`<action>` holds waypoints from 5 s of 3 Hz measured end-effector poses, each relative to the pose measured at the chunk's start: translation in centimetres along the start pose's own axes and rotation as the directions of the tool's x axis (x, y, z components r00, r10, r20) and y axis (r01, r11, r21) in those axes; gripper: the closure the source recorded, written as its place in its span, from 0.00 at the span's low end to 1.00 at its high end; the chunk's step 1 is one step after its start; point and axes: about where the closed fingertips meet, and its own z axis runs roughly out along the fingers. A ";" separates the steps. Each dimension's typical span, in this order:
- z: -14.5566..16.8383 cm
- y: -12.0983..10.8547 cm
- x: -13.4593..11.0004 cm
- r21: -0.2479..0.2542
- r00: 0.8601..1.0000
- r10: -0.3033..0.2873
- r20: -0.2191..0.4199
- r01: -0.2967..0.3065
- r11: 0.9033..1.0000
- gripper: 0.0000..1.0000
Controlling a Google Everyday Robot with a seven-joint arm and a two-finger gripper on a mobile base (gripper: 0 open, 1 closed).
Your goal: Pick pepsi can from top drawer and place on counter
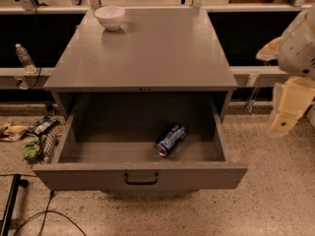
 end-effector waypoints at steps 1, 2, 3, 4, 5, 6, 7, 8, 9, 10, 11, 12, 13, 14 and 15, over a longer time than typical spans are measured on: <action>6.8 -0.4 -2.0 -0.127 0.978 -0.172 0.120 0.187 0.974 0.00; 11.9 -0.5 -3.7 -0.204 0.910 -0.342 0.232 0.390 0.898 0.00; 14.9 -0.2 -4.8 -0.195 0.812 -0.495 0.310 0.564 0.802 0.00; 15.7 -0.1 -5.1 -0.157 0.727 -0.595 0.343 0.669 0.727 0.00; 15.8 -0.1 -5.1 -0.155 0.723 -0.597 0.348 0.672 0.724 0.00; 17.2 0.6 -6.4 -0.130 0.662 -0.661 0.353 0.735 0.666 0.00; 19.7 2.1 -8.6 -0.093 0.511 -0.785 0.350 0.853 0.514 0.00; 21.8 2.6 -10.4 -0.075 0.405 -0.854 0.326 0.912 0.404 0.00; 24.9 1.6 -10.9 -0.093 0.355 -0.893 0.278 0.935 0.343 0.00; 27.1 0.4 -10.7 -0.111 0.364 -0.898 0.247 0.931 0.347 0.00; 29.2 -0.3 -10.7 -0.105 0.396 -0.887 0.238 0.918 0.381 0.00; 30.9 -1.1 -11.2 -0.086 0.406 -0.885 0.230 0.914 0.397 0.00; 32.9 -2.1 -11.7 -0.085 0.426 -0.878 0.217 0.905 0.418 0.00; 34.9 -2.3 -11.7 -0.108 0.465 -0.861 0.207 0.885 0.453 0.08; 36.6 -1.8 -11.3 -0.136 0.510 -0.835 0.208 0.860 0.492 0.19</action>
Offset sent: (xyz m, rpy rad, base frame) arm 0.0593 0.0771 -0.1629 0.1486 0.1664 0.9667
